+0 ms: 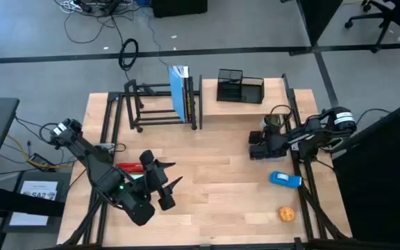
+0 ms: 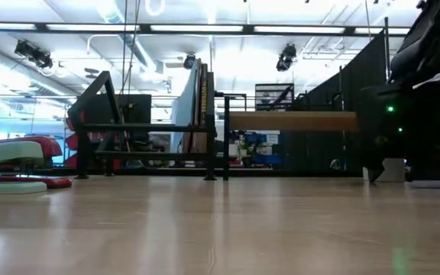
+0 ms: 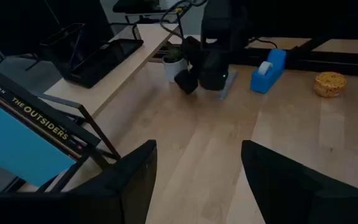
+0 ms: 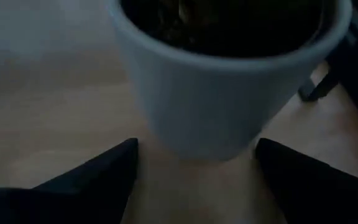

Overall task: Stock shelves
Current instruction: Remove the white vase plant from under the shelf

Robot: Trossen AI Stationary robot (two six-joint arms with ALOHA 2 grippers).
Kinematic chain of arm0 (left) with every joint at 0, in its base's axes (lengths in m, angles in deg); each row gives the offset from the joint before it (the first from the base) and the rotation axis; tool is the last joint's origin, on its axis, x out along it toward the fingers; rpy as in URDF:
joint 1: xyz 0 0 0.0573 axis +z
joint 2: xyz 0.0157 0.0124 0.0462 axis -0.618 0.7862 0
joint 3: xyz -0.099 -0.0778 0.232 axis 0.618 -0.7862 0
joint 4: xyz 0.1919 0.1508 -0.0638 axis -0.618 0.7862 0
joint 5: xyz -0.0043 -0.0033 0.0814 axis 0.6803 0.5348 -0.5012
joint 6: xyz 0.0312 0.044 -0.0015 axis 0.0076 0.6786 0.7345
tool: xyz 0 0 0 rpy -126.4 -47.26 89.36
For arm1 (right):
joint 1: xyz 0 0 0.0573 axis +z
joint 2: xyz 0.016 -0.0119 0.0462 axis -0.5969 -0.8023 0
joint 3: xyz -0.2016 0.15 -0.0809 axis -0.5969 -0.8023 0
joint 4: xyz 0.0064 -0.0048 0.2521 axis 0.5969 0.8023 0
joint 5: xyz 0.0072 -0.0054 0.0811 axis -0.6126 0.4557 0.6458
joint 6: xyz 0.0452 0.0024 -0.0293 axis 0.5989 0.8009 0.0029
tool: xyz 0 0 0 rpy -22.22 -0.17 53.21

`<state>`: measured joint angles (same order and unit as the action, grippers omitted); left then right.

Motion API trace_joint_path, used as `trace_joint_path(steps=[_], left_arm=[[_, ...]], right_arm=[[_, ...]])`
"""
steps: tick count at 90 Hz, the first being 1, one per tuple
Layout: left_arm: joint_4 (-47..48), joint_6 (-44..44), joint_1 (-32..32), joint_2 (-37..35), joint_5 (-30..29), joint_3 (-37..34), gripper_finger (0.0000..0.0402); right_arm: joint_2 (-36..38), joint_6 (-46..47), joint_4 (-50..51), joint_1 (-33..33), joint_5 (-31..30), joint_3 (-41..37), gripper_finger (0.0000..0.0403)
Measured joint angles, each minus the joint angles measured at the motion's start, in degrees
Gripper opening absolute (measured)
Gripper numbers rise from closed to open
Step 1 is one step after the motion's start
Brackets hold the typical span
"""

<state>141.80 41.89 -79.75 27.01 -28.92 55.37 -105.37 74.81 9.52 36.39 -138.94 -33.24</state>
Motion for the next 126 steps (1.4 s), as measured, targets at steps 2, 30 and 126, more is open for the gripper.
trace_joint_path(steps=[2,30,126], left_arm=[[0.0,0.0,0.0,0.0,0.0,0.0,0.0214],[0.0,0.0,0.0,0.0,0.0,0.0,0.0214],[-0.1,-0.3,0.0,0.0,0.4,0.0,0.0214]], right_arm=[[0.0,-0.5,0.0,-0.3,-0.1,0.0,0.0307],[0.3,-8.6,-0.5,-3.8,-0.9,0.0,0.0307],[7.9,-18.3,-20.3,-4.4,-3.0,-7.0,0.0307]])
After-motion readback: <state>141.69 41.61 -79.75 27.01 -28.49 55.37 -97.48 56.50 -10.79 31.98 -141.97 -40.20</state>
